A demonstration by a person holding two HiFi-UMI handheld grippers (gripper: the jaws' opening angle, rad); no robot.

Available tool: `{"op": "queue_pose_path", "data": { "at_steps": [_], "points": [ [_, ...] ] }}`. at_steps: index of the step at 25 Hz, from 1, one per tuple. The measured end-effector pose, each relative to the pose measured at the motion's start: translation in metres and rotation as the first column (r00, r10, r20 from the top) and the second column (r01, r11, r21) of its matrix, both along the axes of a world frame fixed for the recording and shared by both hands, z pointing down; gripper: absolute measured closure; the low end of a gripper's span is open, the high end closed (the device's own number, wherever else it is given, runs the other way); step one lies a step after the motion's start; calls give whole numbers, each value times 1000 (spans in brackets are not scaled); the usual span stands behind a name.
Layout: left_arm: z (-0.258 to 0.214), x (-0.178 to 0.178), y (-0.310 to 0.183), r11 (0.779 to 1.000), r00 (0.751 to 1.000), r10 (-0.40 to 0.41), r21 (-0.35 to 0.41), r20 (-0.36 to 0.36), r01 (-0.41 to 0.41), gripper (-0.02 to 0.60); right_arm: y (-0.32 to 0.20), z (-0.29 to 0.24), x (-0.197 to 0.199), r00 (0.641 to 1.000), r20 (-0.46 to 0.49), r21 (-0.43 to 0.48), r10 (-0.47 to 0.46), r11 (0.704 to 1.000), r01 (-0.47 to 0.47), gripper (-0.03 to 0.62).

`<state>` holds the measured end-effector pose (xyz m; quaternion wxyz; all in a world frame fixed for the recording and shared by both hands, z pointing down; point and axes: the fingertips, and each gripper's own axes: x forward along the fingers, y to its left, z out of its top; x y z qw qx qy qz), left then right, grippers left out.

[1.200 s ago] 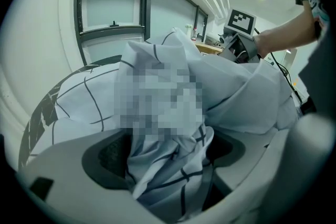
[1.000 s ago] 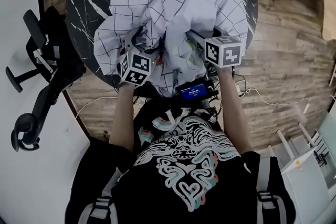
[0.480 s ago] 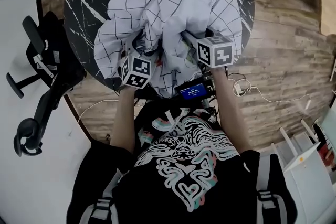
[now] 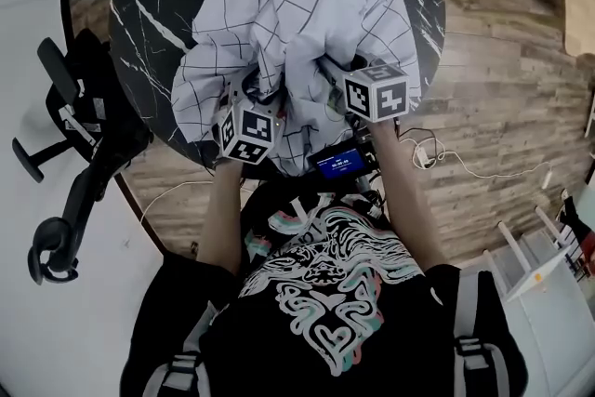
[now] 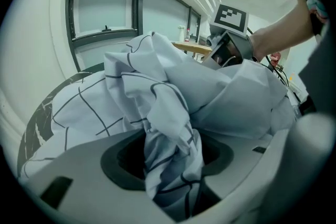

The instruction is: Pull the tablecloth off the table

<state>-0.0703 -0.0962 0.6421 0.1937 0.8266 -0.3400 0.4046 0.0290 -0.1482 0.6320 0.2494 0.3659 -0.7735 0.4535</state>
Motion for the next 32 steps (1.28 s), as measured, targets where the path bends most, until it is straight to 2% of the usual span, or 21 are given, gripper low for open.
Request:
{"op": "queue_pose_path", "data": {
  "at_steps": [6, 15, 32],
  "points": [
    [-1, 8, 1, 1000, 1000, 18, -25, -22, -19, 360, 1, 0, -1, 998, 56, 9, 30, 999, -31, 444],
    [-9, 20, 1, 1000, 998, 22, -18, -55, -23, 416, 0, -9, -6, 993, 114, 32, 44, 998, -47, 464],
    [-37, 38, -2, 999, 994, 24, 32, -105, -21, 446, -2, -38, -7, 974, 209, 64, 91, 992, -107, 479]
  ]
}}
